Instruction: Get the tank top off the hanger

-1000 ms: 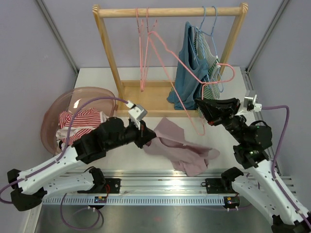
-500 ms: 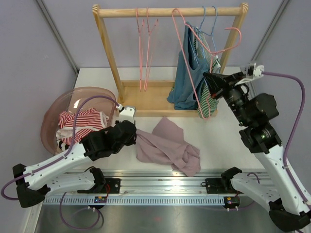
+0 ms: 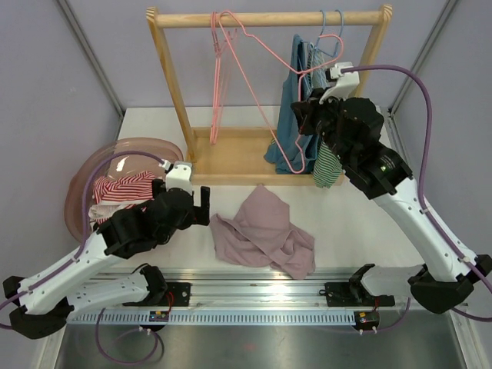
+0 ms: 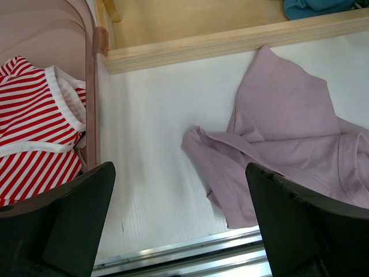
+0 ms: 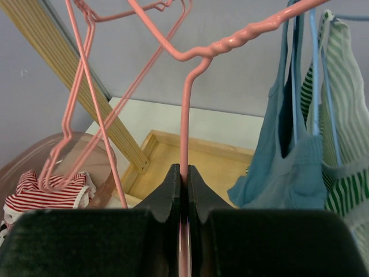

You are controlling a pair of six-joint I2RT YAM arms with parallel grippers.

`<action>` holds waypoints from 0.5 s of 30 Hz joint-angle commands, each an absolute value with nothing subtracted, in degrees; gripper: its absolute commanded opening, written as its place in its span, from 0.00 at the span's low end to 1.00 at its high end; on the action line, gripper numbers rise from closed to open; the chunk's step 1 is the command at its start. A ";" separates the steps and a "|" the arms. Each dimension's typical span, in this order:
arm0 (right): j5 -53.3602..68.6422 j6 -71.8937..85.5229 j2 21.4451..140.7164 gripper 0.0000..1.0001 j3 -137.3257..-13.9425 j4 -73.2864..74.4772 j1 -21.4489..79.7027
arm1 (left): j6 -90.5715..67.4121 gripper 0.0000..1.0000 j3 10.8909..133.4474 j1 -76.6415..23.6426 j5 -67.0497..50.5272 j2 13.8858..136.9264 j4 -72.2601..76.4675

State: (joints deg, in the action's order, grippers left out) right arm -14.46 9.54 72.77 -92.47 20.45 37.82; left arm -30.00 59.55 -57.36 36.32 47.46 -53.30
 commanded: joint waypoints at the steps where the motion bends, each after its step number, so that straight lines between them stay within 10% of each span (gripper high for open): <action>1: -17.41 8.61 65.58 0.00 -88.96 17.58 37.97 | -28.04 0.99 57.92 -57.22 38.15 44.48 -51.95; 15: -20.56 5.19 61.34 0.00 -88.32 31.37 38.06 | -27.33 0.99 57.66 -57.22 36.04 45.00 -51.50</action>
